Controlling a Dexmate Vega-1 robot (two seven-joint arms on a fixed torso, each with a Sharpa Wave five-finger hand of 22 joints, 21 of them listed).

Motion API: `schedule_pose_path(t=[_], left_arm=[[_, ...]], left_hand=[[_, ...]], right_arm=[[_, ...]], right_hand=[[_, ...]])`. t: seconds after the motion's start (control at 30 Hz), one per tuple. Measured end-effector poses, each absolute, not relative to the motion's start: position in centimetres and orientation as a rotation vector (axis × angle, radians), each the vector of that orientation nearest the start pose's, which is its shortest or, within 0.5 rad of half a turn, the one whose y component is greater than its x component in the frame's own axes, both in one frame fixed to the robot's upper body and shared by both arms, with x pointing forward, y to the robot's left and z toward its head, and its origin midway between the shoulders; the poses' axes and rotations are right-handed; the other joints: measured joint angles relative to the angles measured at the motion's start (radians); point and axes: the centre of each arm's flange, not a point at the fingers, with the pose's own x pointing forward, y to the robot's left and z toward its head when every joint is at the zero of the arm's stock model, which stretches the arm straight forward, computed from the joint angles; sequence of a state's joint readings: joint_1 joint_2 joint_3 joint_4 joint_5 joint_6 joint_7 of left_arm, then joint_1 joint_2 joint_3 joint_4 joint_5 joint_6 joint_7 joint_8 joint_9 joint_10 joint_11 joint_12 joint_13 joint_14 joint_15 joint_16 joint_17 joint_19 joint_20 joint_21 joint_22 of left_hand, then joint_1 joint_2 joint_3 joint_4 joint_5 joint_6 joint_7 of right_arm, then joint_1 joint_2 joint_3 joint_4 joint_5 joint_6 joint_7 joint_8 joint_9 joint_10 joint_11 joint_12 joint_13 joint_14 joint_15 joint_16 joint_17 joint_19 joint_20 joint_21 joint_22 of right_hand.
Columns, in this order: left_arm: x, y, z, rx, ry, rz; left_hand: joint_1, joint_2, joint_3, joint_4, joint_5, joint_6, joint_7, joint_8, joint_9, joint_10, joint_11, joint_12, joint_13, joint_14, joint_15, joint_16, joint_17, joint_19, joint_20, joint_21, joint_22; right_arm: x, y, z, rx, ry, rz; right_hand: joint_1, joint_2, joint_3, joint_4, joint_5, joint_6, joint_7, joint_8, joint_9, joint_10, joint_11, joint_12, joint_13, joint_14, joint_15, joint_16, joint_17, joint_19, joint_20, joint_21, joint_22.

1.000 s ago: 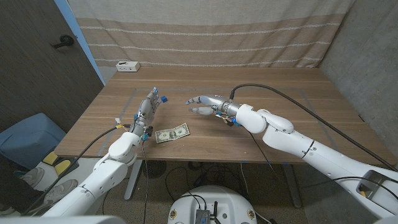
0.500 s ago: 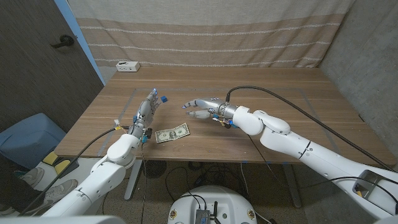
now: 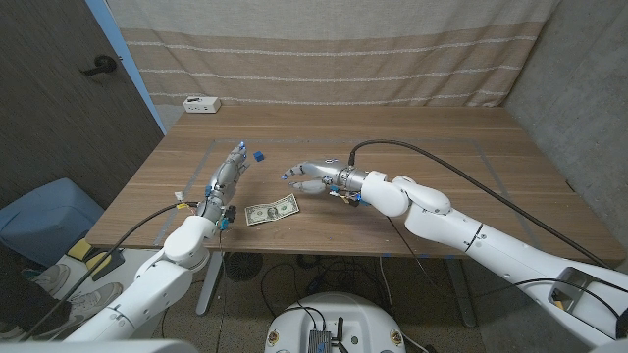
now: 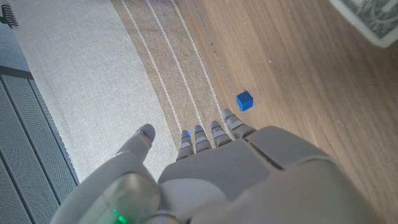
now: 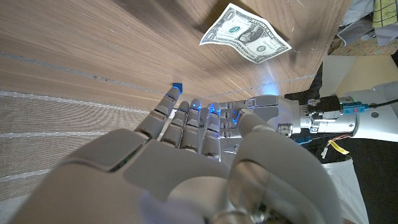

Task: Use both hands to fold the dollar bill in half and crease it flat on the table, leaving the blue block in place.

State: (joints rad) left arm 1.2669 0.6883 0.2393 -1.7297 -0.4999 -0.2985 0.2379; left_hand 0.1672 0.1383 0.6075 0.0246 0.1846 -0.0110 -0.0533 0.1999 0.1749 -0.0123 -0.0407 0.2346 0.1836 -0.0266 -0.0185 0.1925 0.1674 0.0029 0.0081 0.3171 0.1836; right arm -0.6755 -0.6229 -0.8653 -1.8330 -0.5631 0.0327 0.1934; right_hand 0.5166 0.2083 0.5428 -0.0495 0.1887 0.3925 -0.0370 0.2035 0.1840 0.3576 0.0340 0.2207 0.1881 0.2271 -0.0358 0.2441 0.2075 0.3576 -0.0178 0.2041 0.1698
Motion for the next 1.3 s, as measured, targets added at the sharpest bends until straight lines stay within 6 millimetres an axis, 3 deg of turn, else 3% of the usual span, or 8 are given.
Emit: schedule_pose_path(t=[0.2, 0.43, 0.73, 0.93, 1.2, 1.3], left_arm=[[54.3, 31.3, -9.3, 0.115, -0.607, -0.042], [53.7, 31.4, -9.5, 0.141, -0.605, -0.009], [52.8, 31.7, -10.0, 0.181, -0.580, 0.048], [52.3, 31.8, -10.4, 0.195, -0.562, 0.082], [51.3, 31.9, -11.2, 0.214, -0.537, 0.128], [51.0, 32.0, -11.4, 0.224, -0.528, 0.146]], left_hand=[[0.010, 0.004, 0.005, -0.013, 0.000, 0.026, 0.004, 0.004, 0.000, 0.029, 0.000, 0.008, 0.000, 0.024, 0.002, 0.000, 0.000, 0.018, 0.001, 0.003, 0.000], [0.020, 0.004, 0.020, -0.028, -0.004, 0.112, 0.028, 0.015, 0.000, 0.087, 0.003, 0.013, 0.000, 0.085, -0.005, 0.004, 0.000, 0.063, 0.017, 0.013, 0.005], [0.028, 0.007, 0.031, -0.038, -0.004, 0.187, 0.055, 0.015, 0.000, 0.150, 0.017, 0.017, 0.000, 0.162, 0.012, 0.008, 0.000, 0.118, 0.036, 0.027, 0.005], [0.037, 0.005, 0.038, -0.053, -0.004, 0.223, 0.056, 0.015, 0.000, 0.184, 0.022, 0.017, 0.000, 0.209, 0.009, 0.008, 0.000, 0.151, 0.038, 0.035, 0.005], [0.074, 0.021, 0.070, -0.086, 0.009, 0.265, 0.062, 0.015, 0.000, 0.234, 0.027, 0.021, 0.000, 0.253, 0.005, 0.008, 0.000, 0.196, 0.048, 0.049, 0.002], [0.106, 0.029, 0.089, -0.112, 0.020, 0.297, 0.060, 0.015, 0.000, 0.253, 0.024, 0.021, 0.000, 0.272, -0.003, 0.008, 0.000, 0.219, 0.054, 0.051, 0.002]], right_arm=[[54.0, -2.3, -3.4, -1.458, -0.885, 0.582], [54.1, -1.9, -4.0, -1.469, -0.885, 0.591], [54.4, -1.7, -4.4, -1.480, -0.882, 0.599], [54.6, -1.6, -4.8, -1.486, -0.874, 0.609], [54.8, -1.4, -5.4, -1.505, -0.863, 0.624], [54.8, -1.3, -5.6, -1.511, -0.859, 0.627]], right_hand=[[0.012, 0.001, 0.011, -0.003, 0.000, 0.017, -0.003, 0.001, 0.000, 0.011, 0.003, 0.000, 0.000, 0.005, -0.005, 0.001, 0.000, 0.006, -0.006, 0.000, 0.000], [0.031, 0.000, 0.019, -0.003, 0.000, 0.045, -0.005, 0.004, 0.000, 0.022, -0.007, 0.000, 0.000, 0.022, -0.004, 0.003, 0.000, 0.017, -0.008, 0.000, 0.000], [0.042, 0.000, 0.029, 0.004, 0.000, 0.069, -0.008, 0.004, 0.000, 0.046, -0.011, 0.000, 0.005, 0.030, -0.005, 0.011, 0.005, 0.027, -0.009, 0.009, 0.000], [0.045, 0.002, 0.036, 0.011, 0.000, 0.088, -0.006, 0.012, 0.000, 0.056, -0.011, 0.000, 0.005, 0.041, -0.005, 0.015, 0.004, 0.032, -0.014, 0.009, 0.000], [0.053, 0.004, 0.041, 0.016, 0.000, 0.095, -0.010, 0.012, 0.000, 0.062, -0.012, 0.000, 0.005, 0.041, -0.005, 0.019, 0.009, 0.032, -0.014, 0.009, 0.000], [0.056, 0.006, 0.044, 0.019, 0.000, 0.095, -0.010, 0.012, 0.000, 0.066, -0.016, 0.000, 0.005, 0.045, -0.002, 0.019, 0.009, 0.036, -0.018, 0.009, 0.000]])
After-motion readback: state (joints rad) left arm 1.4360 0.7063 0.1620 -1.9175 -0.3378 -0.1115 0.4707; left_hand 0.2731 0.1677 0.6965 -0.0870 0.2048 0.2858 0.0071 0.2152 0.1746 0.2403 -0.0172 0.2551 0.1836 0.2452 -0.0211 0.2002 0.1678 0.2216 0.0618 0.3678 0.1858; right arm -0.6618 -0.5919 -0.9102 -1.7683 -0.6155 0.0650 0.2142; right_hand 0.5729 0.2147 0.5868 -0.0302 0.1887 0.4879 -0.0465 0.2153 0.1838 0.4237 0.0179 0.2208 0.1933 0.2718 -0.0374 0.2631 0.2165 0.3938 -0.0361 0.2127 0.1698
